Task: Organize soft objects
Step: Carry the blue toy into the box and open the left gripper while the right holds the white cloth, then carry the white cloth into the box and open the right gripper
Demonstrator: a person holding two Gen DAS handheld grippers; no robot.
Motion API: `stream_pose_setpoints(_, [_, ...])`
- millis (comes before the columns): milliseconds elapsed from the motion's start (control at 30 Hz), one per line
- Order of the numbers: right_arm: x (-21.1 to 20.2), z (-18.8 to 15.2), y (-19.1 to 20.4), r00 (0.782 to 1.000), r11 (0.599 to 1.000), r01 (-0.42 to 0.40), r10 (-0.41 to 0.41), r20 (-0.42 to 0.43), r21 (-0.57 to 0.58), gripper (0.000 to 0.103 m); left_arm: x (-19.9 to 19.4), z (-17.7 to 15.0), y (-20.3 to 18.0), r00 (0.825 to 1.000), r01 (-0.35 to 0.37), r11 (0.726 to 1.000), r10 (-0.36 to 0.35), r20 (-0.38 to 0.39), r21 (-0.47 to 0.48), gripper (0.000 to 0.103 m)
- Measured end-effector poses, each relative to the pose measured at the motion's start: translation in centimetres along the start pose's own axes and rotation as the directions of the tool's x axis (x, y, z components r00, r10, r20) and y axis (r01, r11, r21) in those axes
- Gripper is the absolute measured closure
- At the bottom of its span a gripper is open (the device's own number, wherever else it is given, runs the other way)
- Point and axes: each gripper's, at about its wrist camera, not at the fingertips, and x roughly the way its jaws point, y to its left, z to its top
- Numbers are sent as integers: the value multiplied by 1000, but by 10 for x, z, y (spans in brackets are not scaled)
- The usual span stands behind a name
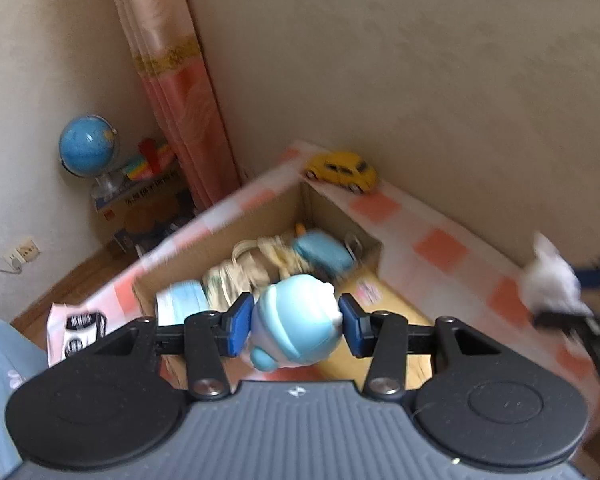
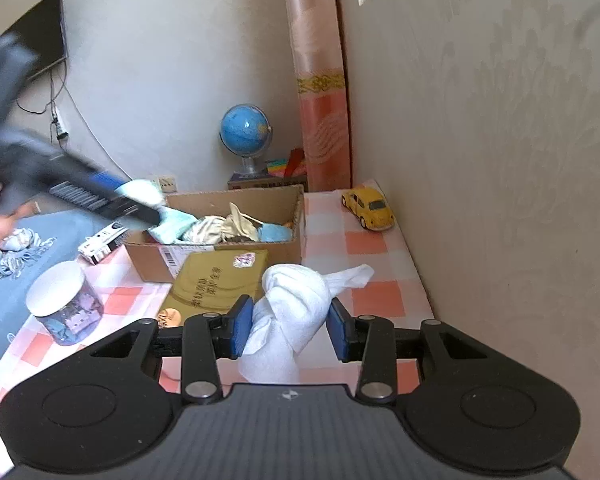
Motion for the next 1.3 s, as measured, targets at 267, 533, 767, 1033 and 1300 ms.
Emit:
stream_pose_setpoints(267, [-9,4,-3,1000,1000,10,-10,18,8,58,45,24,18,996,-91,992,91,-3,-91,20])
stream_pose_setpoints(533, [-3,9,1,1000,1000,9,-9,7,-15,58,2,-15,10,990,-89,983,104,90,-158,4])
stream_pose_setpoints(767, [15,23,8,1000,999,-6,5,-26,-43,58,-39,-57,-19,972,-162,973,187,141,-166,1])
stream_pose_setpoints(1033, [54,59,22,997,996,-37,32,-65,-81,58,-55,-82,-23,965,-161,952,208,162,-262,0])
stream_pose_setpoints(1300, [108,92,36,994,992,-69,59,-93,-110,58,-57,-95,-17,943,-200,935,265,200,-294,0])
